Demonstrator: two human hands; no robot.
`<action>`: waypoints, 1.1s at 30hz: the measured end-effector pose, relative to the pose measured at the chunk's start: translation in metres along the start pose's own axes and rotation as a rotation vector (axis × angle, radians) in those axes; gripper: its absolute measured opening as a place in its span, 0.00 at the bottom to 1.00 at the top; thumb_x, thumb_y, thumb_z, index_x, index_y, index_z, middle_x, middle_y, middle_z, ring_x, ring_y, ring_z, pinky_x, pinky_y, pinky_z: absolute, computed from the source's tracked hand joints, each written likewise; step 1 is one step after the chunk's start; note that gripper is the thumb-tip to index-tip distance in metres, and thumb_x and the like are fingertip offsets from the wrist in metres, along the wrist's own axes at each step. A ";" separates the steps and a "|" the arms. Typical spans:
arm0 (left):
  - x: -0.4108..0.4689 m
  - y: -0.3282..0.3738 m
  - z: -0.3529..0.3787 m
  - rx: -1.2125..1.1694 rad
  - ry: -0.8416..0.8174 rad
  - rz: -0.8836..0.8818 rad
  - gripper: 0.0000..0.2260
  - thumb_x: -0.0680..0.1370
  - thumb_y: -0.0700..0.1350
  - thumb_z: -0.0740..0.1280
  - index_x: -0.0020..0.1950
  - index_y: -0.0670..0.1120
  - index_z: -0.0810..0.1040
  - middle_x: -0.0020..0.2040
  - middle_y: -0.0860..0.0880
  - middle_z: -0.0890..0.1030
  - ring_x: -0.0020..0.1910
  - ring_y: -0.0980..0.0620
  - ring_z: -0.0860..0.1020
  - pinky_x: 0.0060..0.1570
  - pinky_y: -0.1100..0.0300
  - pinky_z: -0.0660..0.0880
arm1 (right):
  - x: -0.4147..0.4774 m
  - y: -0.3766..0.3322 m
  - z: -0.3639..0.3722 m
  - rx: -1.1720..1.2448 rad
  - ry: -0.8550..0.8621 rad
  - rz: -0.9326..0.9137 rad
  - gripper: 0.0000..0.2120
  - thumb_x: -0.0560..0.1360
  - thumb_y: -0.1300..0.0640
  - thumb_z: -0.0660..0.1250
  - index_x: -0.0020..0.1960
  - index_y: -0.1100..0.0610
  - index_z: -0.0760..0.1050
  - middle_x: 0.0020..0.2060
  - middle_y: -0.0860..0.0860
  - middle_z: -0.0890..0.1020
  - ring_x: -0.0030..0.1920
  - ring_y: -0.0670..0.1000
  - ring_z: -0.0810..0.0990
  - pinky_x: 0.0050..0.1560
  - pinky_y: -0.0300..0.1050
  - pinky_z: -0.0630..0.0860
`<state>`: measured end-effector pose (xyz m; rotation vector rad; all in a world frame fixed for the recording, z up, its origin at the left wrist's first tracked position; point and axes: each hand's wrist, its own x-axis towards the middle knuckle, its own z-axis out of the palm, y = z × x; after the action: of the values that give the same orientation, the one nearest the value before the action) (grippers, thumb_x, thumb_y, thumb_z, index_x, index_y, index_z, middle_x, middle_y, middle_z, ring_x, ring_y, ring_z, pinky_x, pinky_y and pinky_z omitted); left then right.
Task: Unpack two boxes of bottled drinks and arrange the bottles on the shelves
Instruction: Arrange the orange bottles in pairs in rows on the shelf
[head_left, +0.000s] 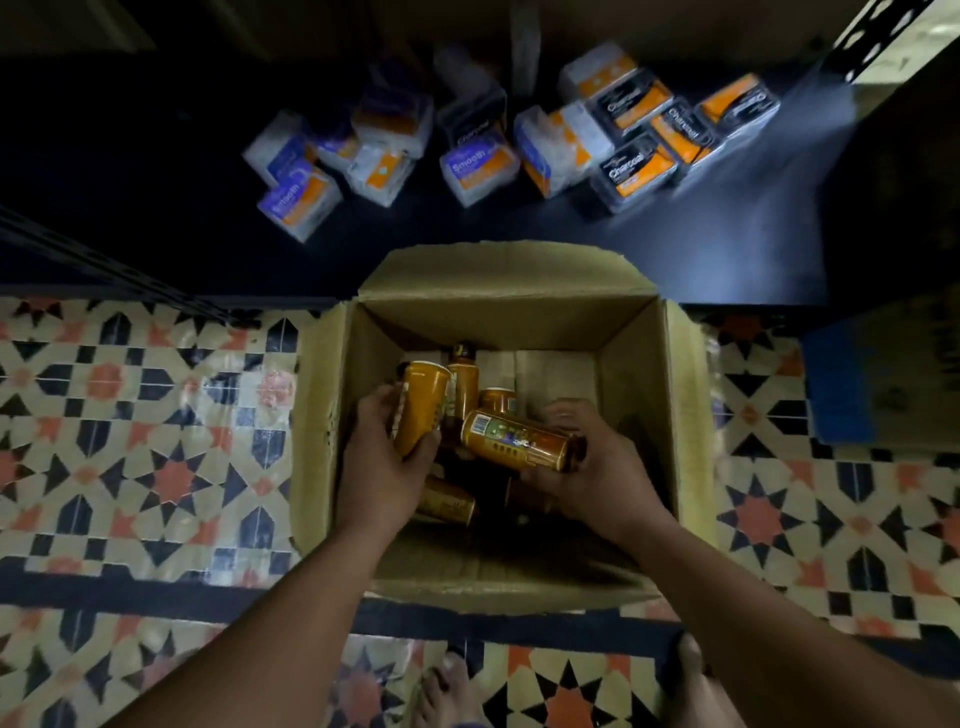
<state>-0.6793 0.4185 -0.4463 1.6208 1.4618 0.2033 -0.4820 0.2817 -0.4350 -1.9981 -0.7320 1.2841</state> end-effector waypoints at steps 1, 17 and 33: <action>-0.008 0.012 -0.008 -0.006 0.026 0.004 0.25 0.77 0.49 0.74 0.71 0.56 0.67 0.62 0.56 0.78 0.61 0.53 0.78 0.53 0.58 0.77 | -0.010 -0.010 -0.007 0.011 0.043 -0.027 0.30 0.71 0.55 0.80 0.62 0.33 0.69 0.57 0.32 0.76 0.56 0.37 0.78 0.50 0.37 0.81; -0.207 0.335 -0.250 -0.092 0.178 0.167 0.17 0.68 0.53 0.80 0.51 0.60 0.76 0.54 0.59 0.77 0.52 0.56 0.77 0.47 0.57 0.76 | -0.278 -0.320 -0.172 0.399 0.512 -0.268 0.33 0.64 0.68 0.81 0.55 0.37 0.74 0.56 0.53 0.76 0.48 0.44 0.81 0.44 0.37 0.81; -0.334 0.617 -0.448 -0.224 0.300 0.812 0.29 0.72 0.51 0.78 0.70 0.59 0.71 0.61 0.64 0.73 0.59 0.66 0.73 0.56 0.65 0.70 | -0.443 -0.610 -0.299 0.410 0.676 -0.852 0.27 0.74 0.61 0.77 0.65 0.40 0.72 0.60 0.43 0.78 0.52 0.43 0.83 0.50 0.39 0.81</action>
<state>-0.6305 0.4336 0.3848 1.9655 0.8584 1.0633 -0.4347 0.2779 0.3745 -1.3753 -0.7602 0.2003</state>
